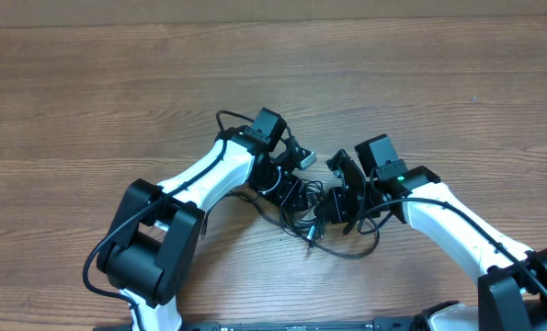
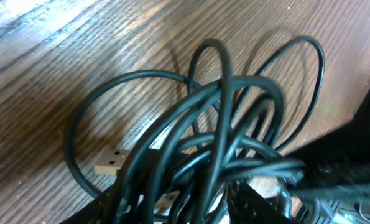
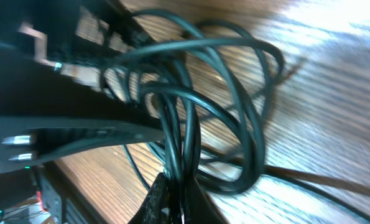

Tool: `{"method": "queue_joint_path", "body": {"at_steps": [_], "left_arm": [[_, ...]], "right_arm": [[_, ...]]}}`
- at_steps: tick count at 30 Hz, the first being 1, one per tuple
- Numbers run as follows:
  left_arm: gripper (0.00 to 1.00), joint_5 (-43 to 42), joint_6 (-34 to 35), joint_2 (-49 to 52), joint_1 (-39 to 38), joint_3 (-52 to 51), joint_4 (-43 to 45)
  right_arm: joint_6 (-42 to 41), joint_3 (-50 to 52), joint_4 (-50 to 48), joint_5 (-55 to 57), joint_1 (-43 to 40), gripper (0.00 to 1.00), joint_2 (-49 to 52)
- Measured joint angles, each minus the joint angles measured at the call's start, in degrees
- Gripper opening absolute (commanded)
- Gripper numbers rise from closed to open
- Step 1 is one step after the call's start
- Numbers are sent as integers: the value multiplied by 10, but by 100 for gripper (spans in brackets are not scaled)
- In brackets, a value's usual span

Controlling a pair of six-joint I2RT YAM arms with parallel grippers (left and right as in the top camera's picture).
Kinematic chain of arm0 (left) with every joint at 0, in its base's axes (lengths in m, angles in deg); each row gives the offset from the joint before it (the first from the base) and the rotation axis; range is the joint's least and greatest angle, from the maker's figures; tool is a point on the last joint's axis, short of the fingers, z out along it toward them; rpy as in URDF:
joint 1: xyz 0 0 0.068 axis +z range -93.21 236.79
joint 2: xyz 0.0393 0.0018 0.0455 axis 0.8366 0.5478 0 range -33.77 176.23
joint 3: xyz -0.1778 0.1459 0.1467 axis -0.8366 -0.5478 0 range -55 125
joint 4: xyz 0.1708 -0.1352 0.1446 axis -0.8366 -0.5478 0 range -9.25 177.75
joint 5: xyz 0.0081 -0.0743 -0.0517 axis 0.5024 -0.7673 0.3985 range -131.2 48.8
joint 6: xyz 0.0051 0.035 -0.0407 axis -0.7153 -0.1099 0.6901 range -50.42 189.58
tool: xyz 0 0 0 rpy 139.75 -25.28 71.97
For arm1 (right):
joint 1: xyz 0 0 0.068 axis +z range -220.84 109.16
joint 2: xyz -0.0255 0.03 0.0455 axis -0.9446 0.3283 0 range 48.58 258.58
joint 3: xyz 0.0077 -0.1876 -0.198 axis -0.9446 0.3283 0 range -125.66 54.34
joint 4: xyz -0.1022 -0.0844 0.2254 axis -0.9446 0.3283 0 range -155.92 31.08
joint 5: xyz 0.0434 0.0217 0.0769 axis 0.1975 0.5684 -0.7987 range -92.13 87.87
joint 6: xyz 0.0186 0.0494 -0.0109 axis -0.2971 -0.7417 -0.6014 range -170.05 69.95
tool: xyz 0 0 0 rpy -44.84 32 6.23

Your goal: Untangle cables

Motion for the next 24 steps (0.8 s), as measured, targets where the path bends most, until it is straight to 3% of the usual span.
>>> {"method": "queue_joint_path", "body": {"at_steps": [4,16,24], "left_arm": [[4,9,2,0,0,0,-1],[4,15,-1,0,3,0,-15],[4,28,-1,0,44,0,-15]], "right_arm": [[0,-1,-3,-12,0,4,0],[0,-6,43,37,0,4,1],[-83,-13,144,274,0,4,1]]}}
